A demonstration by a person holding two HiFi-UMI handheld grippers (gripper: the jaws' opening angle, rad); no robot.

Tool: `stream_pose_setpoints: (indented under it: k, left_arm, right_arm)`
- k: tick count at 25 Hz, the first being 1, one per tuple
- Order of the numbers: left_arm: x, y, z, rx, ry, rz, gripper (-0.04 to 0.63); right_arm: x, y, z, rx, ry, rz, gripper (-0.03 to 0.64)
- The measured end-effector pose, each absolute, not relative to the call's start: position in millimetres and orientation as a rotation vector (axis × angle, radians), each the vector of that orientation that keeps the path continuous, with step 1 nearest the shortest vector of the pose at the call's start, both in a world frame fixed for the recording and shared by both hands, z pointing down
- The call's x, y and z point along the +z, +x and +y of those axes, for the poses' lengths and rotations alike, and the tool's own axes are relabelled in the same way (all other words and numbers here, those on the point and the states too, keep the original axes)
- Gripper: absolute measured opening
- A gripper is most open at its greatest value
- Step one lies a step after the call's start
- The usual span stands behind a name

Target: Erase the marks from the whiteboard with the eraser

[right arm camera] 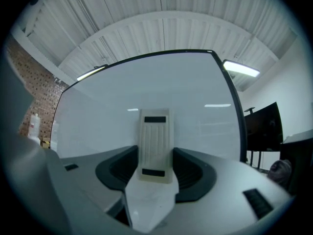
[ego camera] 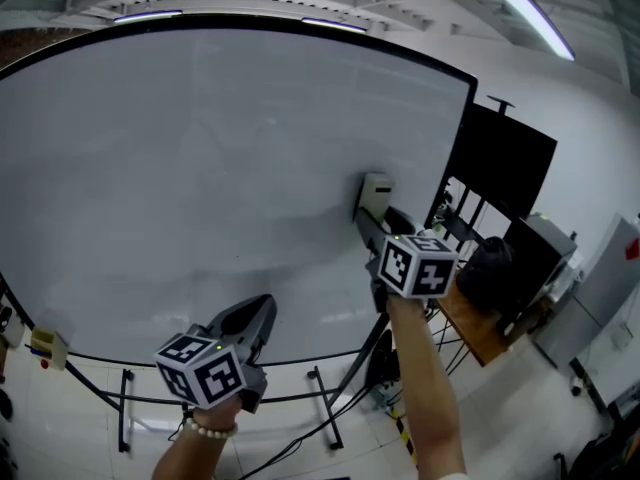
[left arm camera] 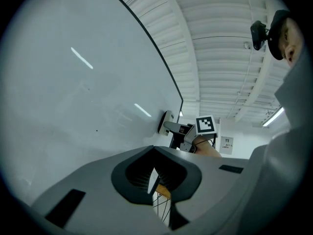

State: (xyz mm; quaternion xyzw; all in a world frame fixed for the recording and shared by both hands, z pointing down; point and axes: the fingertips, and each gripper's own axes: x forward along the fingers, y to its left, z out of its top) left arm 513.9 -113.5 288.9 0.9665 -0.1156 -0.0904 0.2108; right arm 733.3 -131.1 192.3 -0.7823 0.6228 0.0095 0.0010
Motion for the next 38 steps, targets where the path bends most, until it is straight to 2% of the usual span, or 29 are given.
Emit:
stream_pose_setpoints:
  k: [9, 20, 38]
  left_arm:
    - [306.1, 547.6, -93.8, -0.23, 2.693, -0.279, -0.011]
    - [328.0, 549.7, -81.1, -0.218, 2.67, -0.304, -0.011]
    - [369.9, 535.6, -83.0, -0.122, 2.6, -0.361, -0.011]
  right_arm:
    - [200.5, 807.2, -101.7, -0.002, -2.514, 1.915, 0.253]
    - [207.1, 859.8, -77.9, -0.015, -2.57, 1.87, 0.252]
    - [296.3, 872.4, -73.5, -0.125, -2.549, 1.838, 0.252]
